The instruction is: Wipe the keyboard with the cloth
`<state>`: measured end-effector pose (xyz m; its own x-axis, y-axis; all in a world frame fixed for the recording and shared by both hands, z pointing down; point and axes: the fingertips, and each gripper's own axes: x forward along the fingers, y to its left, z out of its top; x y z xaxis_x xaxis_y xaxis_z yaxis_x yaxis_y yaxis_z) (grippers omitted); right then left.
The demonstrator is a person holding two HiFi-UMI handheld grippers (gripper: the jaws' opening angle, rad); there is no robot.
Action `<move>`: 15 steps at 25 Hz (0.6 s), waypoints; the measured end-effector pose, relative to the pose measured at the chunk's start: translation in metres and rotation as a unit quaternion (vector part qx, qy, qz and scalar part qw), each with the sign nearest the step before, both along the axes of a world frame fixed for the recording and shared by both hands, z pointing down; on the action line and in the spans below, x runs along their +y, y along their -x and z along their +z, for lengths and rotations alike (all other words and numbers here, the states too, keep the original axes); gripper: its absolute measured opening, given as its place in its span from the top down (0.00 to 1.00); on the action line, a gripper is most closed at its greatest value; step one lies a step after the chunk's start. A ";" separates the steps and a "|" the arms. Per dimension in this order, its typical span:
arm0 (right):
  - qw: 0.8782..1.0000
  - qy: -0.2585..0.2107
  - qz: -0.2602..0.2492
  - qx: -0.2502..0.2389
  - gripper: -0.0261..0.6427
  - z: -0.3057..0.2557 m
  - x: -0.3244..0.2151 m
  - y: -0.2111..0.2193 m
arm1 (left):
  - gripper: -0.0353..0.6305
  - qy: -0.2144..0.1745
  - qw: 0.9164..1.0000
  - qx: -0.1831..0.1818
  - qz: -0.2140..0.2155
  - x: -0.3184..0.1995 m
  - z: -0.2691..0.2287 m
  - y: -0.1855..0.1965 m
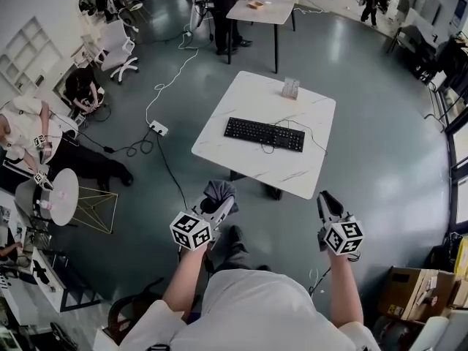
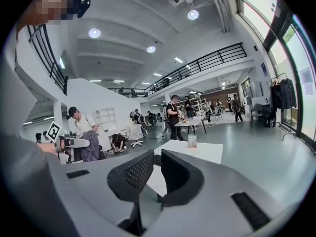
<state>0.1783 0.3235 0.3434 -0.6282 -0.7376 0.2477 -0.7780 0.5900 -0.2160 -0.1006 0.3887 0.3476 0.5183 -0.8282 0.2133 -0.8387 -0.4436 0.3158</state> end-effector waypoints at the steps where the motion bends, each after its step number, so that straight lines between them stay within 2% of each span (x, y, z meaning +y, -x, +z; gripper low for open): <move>1: 1.000 0.002 0.002 0.000 0.88 0.001 -0.004 0.003 | 0.76 0.002 1.000 -0.001 0.001 -0.004 0.001 0.004; 15: 0.999 0.023 0.032 0.006 0.88 0.007 -0.067 0.047 | 0.76 0.017 0.999 -0.002 0.029 -0.081 0.004 0.048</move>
<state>0.1312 0.2568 0.3502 -0.5770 -0.7638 0.2894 -0.8164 0.5285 -0.2327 -0.1488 0.3081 0.3516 0.5651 -0.7885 0.2429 -0.8127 -0.4811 0.3288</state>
